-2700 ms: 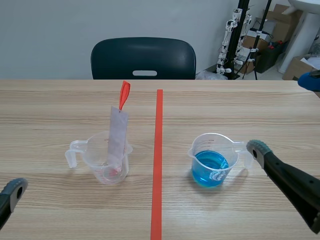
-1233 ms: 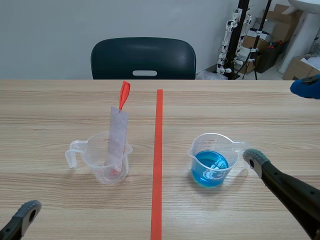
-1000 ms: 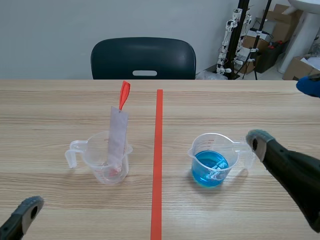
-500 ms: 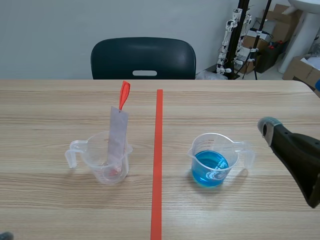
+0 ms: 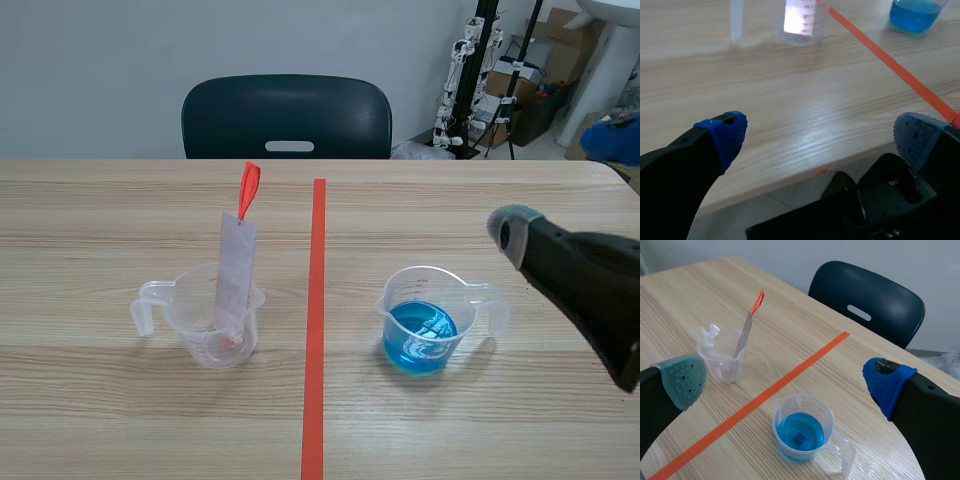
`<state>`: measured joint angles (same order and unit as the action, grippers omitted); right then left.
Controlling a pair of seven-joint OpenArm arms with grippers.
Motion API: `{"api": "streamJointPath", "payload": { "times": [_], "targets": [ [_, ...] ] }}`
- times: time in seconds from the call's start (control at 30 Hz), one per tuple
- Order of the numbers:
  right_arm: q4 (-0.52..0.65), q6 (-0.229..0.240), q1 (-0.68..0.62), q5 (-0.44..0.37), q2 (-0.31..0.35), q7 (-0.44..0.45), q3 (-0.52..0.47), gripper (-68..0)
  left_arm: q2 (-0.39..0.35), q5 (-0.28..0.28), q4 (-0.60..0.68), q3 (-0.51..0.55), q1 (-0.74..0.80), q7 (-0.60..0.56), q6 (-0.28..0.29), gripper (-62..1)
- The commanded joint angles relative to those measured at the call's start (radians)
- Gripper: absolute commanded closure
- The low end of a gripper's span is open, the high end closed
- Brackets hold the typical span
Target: Do the redox reaction experiment. lift the metal plate out of the left beaker
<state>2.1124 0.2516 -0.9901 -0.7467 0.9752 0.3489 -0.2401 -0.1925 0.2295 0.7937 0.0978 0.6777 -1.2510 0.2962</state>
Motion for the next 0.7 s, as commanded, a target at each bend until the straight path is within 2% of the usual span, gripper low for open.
{"api": "streamJointPath", "payload": {
  "times": [0.0, 0.13, 0.33, 0.4, 0.53, 0.67],
  "targets": [
    [0.018, 0.0, 0.01, -0.031, 0.03, 0.015, 0.007, -67.9, 0.014, 0.002, -0.021, -0.005, -0.032, -0.059, -0.013, -61.9],
    [0.018, 0.0, 0.016, -0.051, 0.084, 0.016, 0.007, -67.9, 0.043, 0.018, -0.185, -0.025, -0.14, -0.14, -0.066, -61.9],
    [0.015, 0.003, 0.041, -0.1, 0.149, 0.011, 0.008, -67.9, 0.05, 0.026, -0.364, -0.056, -0.27, -0.303, -0.084, -61.9],
    [0.014, 0.003, 0.043, -0.105, 0.168, 0.021, 0.008, -67.9, 0.051, 0.026, -0.387, -0.058, -0.298, -0.303, -0.104, -61.9],
    [0.007, 0.003, 0.063, -0.137, 0.202, 0.042, 0.022, -67.9, 0.05, 0.021, -0.393, -0.058, -0.337, -0.303, -0.108, -61.9],
    [-0.007, 0.003, 0.063, -0.136, 0.216, 0.103, 0.053, -67.9, 0.051, 0.014, -0.389, -0.058, -0.369, -0.303, -0.111, -61.9]
  ]
}}
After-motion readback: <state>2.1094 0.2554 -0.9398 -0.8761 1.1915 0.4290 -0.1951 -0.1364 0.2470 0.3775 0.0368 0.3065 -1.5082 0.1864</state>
